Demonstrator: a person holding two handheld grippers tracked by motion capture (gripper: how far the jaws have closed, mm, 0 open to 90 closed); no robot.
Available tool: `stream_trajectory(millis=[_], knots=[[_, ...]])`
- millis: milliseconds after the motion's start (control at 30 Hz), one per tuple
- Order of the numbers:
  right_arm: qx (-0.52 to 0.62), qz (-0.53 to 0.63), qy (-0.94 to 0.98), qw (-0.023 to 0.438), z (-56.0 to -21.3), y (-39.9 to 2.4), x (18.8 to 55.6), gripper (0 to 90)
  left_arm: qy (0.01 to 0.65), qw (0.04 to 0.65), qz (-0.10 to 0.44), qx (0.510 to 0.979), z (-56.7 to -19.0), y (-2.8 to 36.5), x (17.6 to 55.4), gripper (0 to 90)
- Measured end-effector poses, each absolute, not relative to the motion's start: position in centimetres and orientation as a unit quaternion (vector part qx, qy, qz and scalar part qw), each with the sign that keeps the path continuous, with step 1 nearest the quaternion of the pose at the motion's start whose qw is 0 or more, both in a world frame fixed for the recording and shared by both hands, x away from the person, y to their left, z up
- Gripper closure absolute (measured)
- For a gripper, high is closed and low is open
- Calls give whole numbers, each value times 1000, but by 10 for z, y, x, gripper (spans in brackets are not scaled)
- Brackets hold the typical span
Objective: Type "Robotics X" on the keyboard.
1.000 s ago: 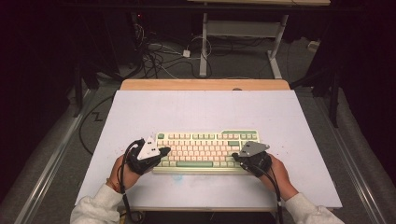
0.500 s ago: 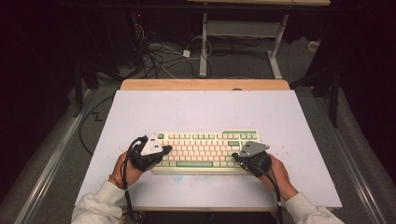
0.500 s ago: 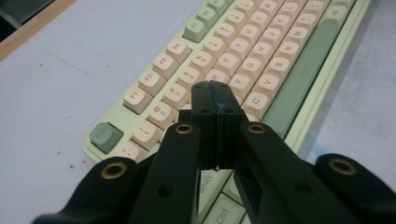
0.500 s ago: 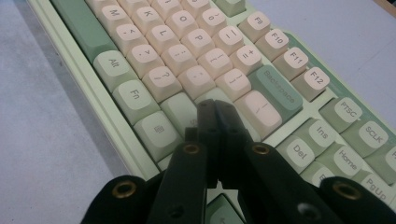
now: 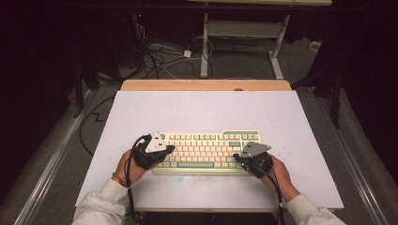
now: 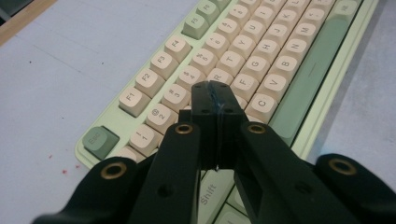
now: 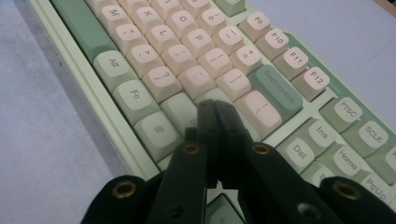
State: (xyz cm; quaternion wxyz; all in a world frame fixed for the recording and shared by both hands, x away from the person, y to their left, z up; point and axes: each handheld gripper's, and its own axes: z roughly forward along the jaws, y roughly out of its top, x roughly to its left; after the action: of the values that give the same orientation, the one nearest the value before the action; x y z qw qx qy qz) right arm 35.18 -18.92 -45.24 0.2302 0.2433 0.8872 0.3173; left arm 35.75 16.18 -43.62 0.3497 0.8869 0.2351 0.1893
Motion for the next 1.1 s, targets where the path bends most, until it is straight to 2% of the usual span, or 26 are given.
stream_trajectory(millis=[1100], knots=[[244,315,887,233,-453,-189,351,900,214,321,155,909,-455,139,359,877]])
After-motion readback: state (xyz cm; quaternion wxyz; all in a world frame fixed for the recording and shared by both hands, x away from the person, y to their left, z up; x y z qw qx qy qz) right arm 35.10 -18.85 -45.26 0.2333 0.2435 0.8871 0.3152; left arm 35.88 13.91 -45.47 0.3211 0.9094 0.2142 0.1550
